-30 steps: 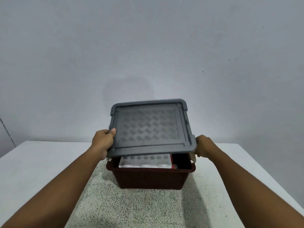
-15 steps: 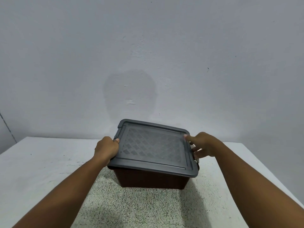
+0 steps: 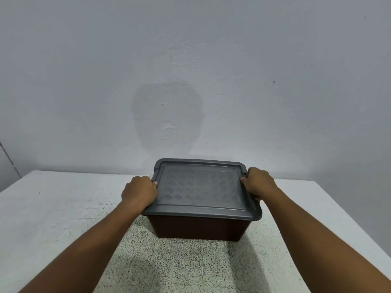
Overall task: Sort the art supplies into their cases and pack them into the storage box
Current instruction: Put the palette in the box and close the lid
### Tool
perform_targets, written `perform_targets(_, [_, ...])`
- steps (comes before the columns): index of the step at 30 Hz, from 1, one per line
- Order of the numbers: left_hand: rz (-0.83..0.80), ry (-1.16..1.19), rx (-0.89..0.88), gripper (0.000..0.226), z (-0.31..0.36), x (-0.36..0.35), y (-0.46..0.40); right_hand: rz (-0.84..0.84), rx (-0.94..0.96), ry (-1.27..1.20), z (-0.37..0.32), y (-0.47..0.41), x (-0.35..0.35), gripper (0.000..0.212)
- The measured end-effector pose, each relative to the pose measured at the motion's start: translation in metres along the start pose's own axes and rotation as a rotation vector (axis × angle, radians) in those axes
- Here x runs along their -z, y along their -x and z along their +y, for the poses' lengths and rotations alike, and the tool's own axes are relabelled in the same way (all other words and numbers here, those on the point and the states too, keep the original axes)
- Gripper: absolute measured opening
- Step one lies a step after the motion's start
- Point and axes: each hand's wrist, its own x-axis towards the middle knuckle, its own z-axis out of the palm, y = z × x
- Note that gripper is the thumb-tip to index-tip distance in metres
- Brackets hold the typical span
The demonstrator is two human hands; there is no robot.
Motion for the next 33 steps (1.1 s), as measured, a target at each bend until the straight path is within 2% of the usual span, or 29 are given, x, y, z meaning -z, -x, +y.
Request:
perform_targets(4, [-0.032, 0.054, -0.007, 0.037, -0.005, 0.004, -0.005, 0.008, -0.010, 0.038, 0.000, -0.005, -0.002, 0.020])
perform_targets(11, [-0.118, 0.228, 0.009, 0.037, -0.009, 0.006, -0.014, 0.126, 0.056, 0.011, 0.001, -0.001, -0.006, 0.027])
perform_targets(19, [-0.128, 0.308, -0.009, 0.031, -0.009, 0.008, -0.017, 0.150, 0.089, -0.046, 0.004, -0.003, -0.008, 0.032])
perform_targets(23, [-0.074, 0.290, -0.013, 0.030, -0.005, 0.011, -0.015, 0.214, 0.139, -0.003, 0.004, -0.005, -0.011, 0.035])
perform_targets(28, [-0.066, 0.318, -0.006, 0.034, -0.001, 0.015, -0.015, 0.124, 0.111, 0.042, 0.003, -0.014, -0.012, 0.036])
perform_targets(33, [-0.071, 0.298, -0.008, 0.036, 0.002, 0.017, -0.014, 0.138, 0.165, 0.137, 0.005, -0.019, -0.016, 0.032])
